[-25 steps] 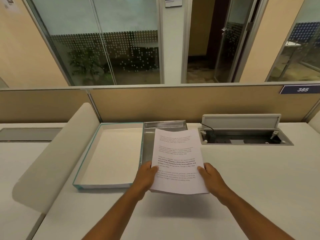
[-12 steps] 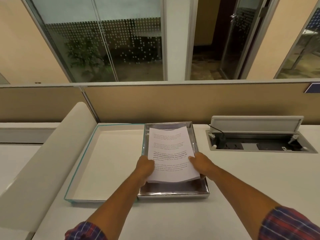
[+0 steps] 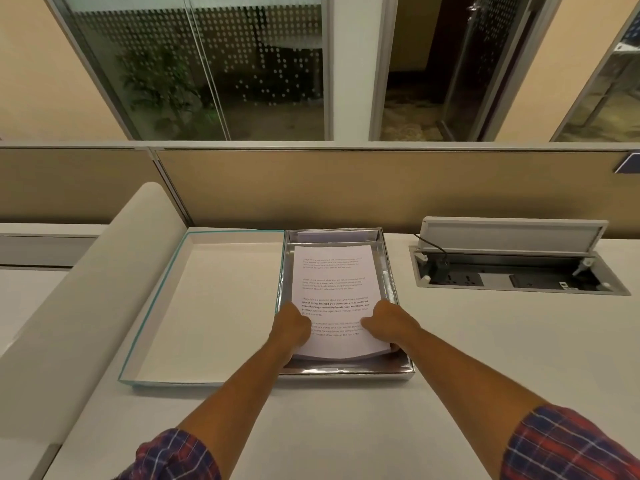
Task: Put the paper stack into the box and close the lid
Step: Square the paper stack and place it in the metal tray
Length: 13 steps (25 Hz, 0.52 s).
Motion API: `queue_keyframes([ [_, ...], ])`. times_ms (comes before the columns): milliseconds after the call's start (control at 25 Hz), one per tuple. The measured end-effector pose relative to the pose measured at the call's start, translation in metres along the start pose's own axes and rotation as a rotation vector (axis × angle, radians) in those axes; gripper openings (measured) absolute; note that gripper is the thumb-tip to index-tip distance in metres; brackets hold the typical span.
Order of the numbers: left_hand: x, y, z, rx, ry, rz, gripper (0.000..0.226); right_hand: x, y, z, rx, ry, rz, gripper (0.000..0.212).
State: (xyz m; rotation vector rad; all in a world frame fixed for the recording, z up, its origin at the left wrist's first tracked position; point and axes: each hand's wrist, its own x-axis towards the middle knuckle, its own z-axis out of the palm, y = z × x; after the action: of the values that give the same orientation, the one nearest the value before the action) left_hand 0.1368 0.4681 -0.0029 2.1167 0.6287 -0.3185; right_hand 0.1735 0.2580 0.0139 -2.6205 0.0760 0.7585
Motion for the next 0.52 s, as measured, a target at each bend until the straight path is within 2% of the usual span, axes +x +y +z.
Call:
queue_keyframes([
  [320,-0.015,0.009,-0.002,0.033,-0.002,0.024,0.039,-0.023,0.000,0.003,0.035,-0.022,-0.021,0.052],
  [520,-0.035,0.013,-0.010,-0.025,0.061,0.172,0.044,-0.045,0.003,0.012,0.051,0.020,-0.070,0.065],
])
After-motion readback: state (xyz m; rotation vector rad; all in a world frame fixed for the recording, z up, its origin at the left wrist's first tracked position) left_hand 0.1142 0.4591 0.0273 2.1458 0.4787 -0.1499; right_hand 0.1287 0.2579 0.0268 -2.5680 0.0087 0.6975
